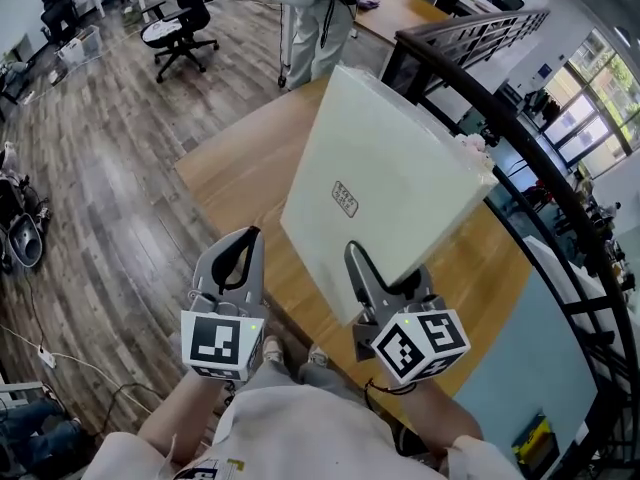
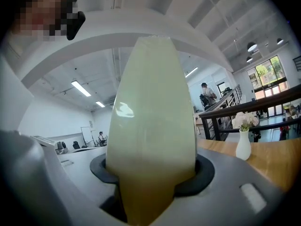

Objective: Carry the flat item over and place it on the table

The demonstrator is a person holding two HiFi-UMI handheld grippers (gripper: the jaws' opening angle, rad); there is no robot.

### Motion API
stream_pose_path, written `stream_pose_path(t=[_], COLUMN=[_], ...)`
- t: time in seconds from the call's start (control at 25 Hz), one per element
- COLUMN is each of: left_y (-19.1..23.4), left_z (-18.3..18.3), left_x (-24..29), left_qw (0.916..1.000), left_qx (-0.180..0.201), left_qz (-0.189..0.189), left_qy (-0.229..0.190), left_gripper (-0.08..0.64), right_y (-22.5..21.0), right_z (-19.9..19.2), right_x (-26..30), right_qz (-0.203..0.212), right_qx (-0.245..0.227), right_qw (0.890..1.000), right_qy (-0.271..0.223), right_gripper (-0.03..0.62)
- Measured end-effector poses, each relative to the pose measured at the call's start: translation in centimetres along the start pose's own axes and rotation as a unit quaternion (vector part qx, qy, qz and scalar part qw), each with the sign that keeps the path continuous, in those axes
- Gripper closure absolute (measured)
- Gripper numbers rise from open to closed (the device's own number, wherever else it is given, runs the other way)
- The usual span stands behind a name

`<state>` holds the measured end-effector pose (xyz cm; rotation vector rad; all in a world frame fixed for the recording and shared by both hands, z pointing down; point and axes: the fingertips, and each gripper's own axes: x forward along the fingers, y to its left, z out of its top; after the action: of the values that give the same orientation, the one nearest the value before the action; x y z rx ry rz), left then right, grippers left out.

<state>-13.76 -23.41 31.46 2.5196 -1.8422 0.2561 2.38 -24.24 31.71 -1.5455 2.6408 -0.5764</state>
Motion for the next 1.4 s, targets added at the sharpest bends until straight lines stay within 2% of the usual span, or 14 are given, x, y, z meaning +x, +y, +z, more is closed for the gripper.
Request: stream_pose_path(t=[0.32, 0.72, 1.12, 1.4], left_y=[-1.3, -1.9, -2.2, -3.3], left_z=[-3.0, -5.6, -10.9, -15.4], left_x=[4.9, 11.0, 16.6, 18.3], left_qw=[0.9995, 0.9982, 0.9935, 0.9881], left_qx=[-0.004, -0.008, -0.028, -0.043], left_qz=[-0.016, -0.028, -0.037, -0.051], left_qy=[0.029, 0.053, 0.104, 0.139], left_gripper=[0.557, 0.557, 0.557, 0.557], right_y=[-5.0, -10.3, -15.6, -18.6], right_z=[-2.3, -5.7, -10.9, -15.1], right_x=[4.3, 9.5, 14.2, 15.9], right_qz=[-0.027, -0.052, -0.087, -0.107], right_qx=[0.048, 0.084, 0.133, 0.178], right_qw=[0.998, 0.993, 0.983, 0.971], right_qy=[0.025, 0.057, 0.097, 0.114], right_gripper=[0.305, 0.305, 0.305, 0.305])
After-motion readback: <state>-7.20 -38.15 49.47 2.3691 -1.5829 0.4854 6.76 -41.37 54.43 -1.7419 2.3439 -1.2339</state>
